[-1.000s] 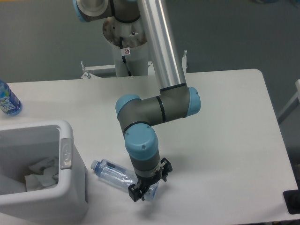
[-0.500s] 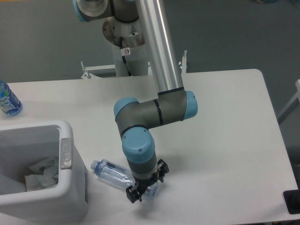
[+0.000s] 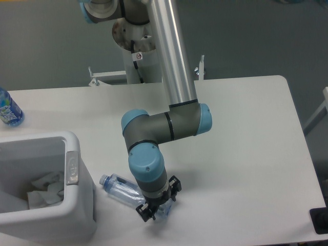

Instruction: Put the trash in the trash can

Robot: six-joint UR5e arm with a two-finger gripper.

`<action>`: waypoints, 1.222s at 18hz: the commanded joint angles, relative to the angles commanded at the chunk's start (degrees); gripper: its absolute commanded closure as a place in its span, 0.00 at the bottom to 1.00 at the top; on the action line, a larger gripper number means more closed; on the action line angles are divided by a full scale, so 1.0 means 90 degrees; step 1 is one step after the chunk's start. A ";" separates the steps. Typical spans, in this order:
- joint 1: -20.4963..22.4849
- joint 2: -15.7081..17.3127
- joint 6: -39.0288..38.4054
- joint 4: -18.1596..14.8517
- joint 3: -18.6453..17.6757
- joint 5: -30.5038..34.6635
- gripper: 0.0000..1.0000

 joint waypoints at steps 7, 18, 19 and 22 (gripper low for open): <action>0.0000 0.0020 0.0029 0.0000 0.0049 -0.0010 0.37; 0.0000 0.0049 0.0078 -0.0010 0.0049 0.0000 0.45; 0.0000 0.0058 0.0088 -0.0010 0.0058 0.0000 0.49; 0.0000 0.0078 0.0185 -0.0020 0.0059 0.0000 0.50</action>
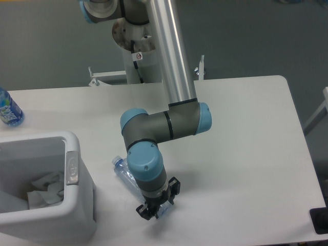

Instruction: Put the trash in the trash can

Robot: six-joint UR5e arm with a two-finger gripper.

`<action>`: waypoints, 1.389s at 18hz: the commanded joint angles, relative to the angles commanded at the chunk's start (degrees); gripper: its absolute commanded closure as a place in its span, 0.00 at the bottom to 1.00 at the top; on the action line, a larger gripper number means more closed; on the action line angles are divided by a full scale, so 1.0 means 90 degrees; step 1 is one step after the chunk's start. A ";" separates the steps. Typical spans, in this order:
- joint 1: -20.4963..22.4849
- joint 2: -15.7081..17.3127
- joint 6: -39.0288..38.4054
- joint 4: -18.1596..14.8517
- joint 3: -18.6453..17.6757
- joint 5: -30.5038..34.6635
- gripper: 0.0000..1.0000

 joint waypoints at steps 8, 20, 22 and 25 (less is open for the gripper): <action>0.0029 0.0254 0.0147 -0.0010 0.0292 -0.0068 0.50; 0.0663 0.0839 0.0030 0.0214 0.1698 -0.0800 0.50; 0.0781 0.0966 0.0029 0.0351 0.1894 -0.0966 0.50; 0.0918 0.1132 0.0000 0.0566 0.2099 -0.1308 0.50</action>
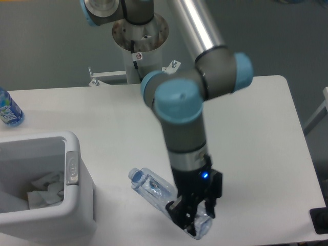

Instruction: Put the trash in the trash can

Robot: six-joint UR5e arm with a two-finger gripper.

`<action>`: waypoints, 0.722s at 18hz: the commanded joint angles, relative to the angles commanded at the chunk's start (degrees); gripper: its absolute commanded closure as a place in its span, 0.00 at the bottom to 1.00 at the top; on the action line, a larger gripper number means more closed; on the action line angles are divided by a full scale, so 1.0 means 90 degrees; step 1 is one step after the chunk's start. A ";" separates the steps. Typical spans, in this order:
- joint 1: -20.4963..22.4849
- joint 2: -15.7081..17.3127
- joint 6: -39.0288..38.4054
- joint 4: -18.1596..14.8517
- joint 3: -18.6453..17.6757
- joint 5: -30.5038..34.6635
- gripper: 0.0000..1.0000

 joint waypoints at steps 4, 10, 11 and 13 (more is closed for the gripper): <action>0.0020 0.0167 0.0058 0.0478 0.0147 -0.0078 0.50; -0.0048 0.0342 0.0214 0.0684 0.0479 -0.0479 0.50; -0.0135 0.0371 0.0292 0.0694 0.0479 -0.0547 0.50; -0.0321 0.0459 0.0390 0.0694 0.0450 -0.0635 0.50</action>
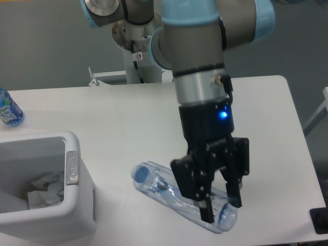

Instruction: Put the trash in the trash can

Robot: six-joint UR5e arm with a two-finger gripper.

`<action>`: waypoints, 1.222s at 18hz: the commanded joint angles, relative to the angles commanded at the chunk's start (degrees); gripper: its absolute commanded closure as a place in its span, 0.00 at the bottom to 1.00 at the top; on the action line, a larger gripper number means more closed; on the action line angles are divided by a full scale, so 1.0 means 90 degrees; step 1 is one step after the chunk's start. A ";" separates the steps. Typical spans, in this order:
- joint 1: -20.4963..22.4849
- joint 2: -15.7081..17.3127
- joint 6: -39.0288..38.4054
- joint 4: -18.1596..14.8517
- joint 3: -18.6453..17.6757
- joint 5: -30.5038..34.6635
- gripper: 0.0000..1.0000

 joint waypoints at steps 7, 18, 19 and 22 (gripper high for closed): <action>-0.0859 0.0000 0.0985 0.0020 -0.0302 -0.0020 0.50; -0.1407 -0.0019 0.1192 0.0029 -0.0547 -0.0020 0.50; -0.1417 -0.0019 0.1182 0.0029 -0.0547 -0.0020 0.50; -0.1553 0.0010 0.1172 0.0029 -0.0528 -0.0029 0.50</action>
